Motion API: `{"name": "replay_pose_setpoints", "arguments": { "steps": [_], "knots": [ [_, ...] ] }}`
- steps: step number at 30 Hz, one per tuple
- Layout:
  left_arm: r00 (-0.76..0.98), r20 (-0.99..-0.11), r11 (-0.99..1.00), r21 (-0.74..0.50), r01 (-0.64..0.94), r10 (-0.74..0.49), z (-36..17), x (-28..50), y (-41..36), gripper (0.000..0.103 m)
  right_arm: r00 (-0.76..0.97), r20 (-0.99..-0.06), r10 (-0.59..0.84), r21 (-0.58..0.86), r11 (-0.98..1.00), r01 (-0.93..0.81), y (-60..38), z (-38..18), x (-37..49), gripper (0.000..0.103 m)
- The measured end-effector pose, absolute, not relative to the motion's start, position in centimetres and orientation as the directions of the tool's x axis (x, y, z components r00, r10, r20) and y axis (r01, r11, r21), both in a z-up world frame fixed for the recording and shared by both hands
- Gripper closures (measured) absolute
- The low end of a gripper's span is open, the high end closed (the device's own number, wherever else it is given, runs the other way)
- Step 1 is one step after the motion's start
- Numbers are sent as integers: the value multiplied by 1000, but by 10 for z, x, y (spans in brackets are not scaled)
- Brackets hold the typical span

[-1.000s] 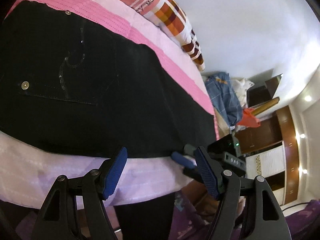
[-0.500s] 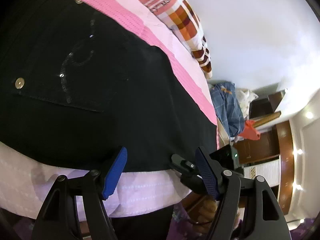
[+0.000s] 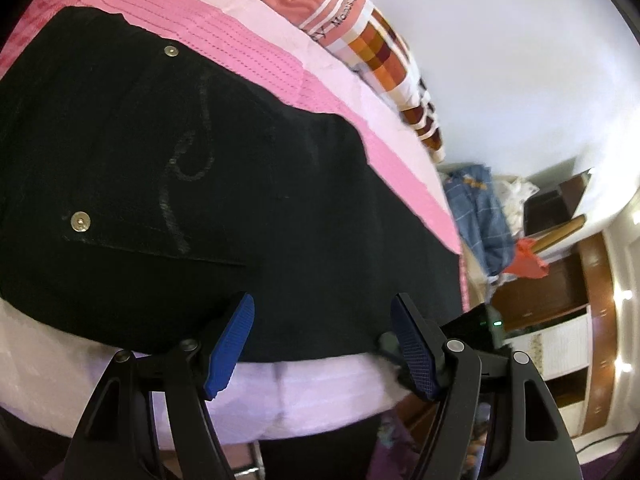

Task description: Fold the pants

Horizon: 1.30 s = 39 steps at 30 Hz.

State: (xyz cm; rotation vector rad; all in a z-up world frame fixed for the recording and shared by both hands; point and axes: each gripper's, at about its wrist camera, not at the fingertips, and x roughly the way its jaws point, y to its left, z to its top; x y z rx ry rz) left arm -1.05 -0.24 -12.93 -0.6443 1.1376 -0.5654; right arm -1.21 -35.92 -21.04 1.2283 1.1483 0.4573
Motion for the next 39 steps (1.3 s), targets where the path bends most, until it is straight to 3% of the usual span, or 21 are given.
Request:
{"name": "replay_pose_setpoints", "arguments": {
  "steps": [2, 5, 10, 13, 17, 22, 28, 32, 35, 39],
  "knots": [
    [336, -648, 709, -698, 95, -683, -132, -9, -1, 32, 430, -407, 806, 910, 316, 269, -361, -207, -11, 93],
    [364, -677, 753, -646, 125, -640, -132, -6, 0, 32, 430, -365, 826, 926, 273, 262, -370, -206, -14, 93],
    [415, -726, 833, -521, 188, -548, -126, 9, 5, 32, 522, -424, 740, 904, 307, 298, -441, -200, -48, 93],
    [396, -697, 790, -596, 144, -598, -128, 17, 21, 32, 602, -464, 650, 885, 304, 353, -499, -197, -76, 93],
    [482, -676, 816, -553, 168, -557, -101, 7, 37, 32, 694, -446, 565, 895, 302, 330, -541, -175, -96, 93],
    [588, -642, 839, -530, 124, -492, -58, -7, 87, 32, 616, -416, 669, 902, 390, 185, -490, -153, -56, 93],
    [489, -757, 883, -465, 63, -434, -63, -34, 141, 32, 422, -497, 759, 830, 558, -26, -371, -140, -7, 87],
    [412, -766, 848, -530, 30, -493, -92, -43, 154, 32, 370, -561, 740, 766, 634, -107, -333, -143, 12, 86],
    [376, -699, 748, -663, -20, -609, -116, -41, 155, 32, 347, -586, 733, 753, 650, -102, -322, -149, 19, 86],
    [360, -674, 692, -715, -98, -645, -139, -29, 154, 32, 334, -604, 724, 750, 658, -69, -322, -161, 23, 85]
  ]
}}
